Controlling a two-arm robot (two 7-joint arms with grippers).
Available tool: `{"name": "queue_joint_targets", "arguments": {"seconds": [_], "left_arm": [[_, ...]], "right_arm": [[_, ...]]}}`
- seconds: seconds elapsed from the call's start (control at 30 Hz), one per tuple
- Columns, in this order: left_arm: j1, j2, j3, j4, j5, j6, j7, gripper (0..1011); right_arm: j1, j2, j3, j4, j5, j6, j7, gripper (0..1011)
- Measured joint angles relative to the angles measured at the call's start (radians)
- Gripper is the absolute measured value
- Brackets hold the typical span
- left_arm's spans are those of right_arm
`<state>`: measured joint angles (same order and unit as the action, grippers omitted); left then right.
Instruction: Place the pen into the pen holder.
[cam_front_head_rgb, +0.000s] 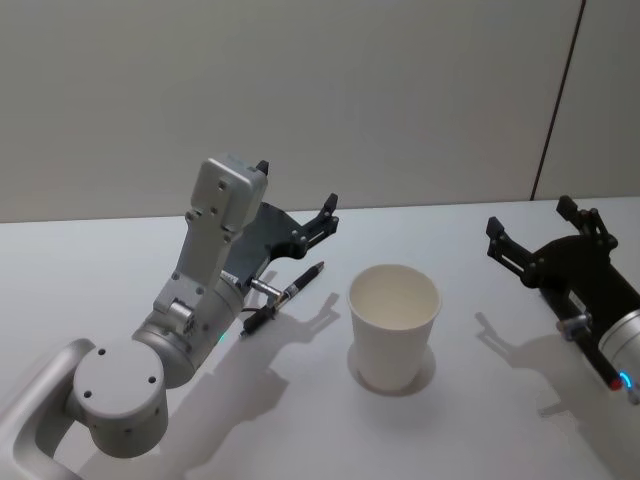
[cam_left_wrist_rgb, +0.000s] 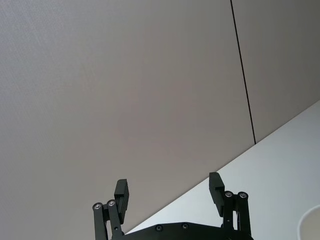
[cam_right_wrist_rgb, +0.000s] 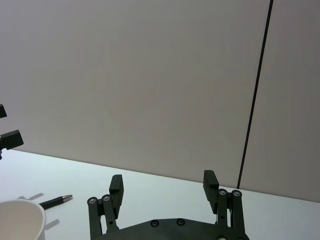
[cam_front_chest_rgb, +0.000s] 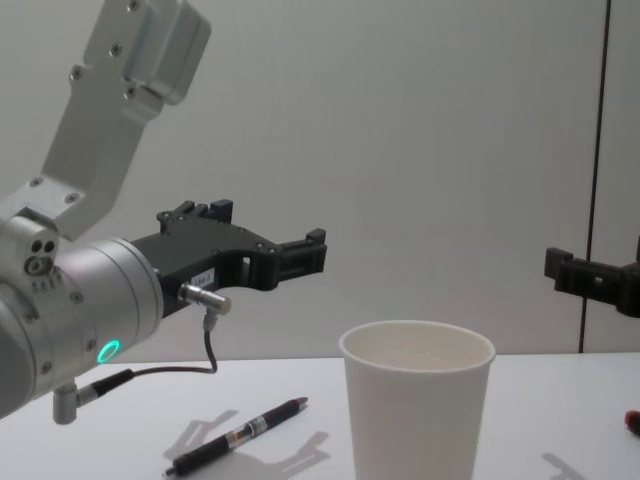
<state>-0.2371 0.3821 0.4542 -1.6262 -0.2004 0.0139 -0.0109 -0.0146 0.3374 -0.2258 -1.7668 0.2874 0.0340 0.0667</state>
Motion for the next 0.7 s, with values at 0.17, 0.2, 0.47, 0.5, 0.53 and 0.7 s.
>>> {"name": "queue_joint_targets", "arguments": {"seconds": [0.17,0.2,0.47,0.5,0.53,0.7], "left_arm": [[0.000,0.000,0.000,0.000,0.000,0.000,0.000,1000],[0.000,0.000,0.000,0.000,0.000,0.000,0.000,1001],[0.000,0.000,0.000,0.000,0.000,0.000,0.000,1000],[0.000,0.000,0.000,0.000,0.000,0.000,0.000,1000],[0.000,0.000,0.000,0.000,0.000,0.000,0.000,1000],[0.000,0.000,0.000,0.000,0.000,0.000,0.000,1001]], "right_arm": [[0.000,0.000,0.000,0.000,0.000,0.000,0.000,1001],[0.000,0.000,0.000,0.000,0.000,0.000,0.000,1001],[0.000,0.000,0.000,0.000,0.000,0.000,0.000,1001],[0.000,0.000,0.000,0.000,0.000,0.000,0.000,1001],[0.000,0.000,0.000,0.000,0.000,0.000,0.000,1001],[0.000,0.000,0.000,0.000,0.000,0.000,0.000,1001]]}}
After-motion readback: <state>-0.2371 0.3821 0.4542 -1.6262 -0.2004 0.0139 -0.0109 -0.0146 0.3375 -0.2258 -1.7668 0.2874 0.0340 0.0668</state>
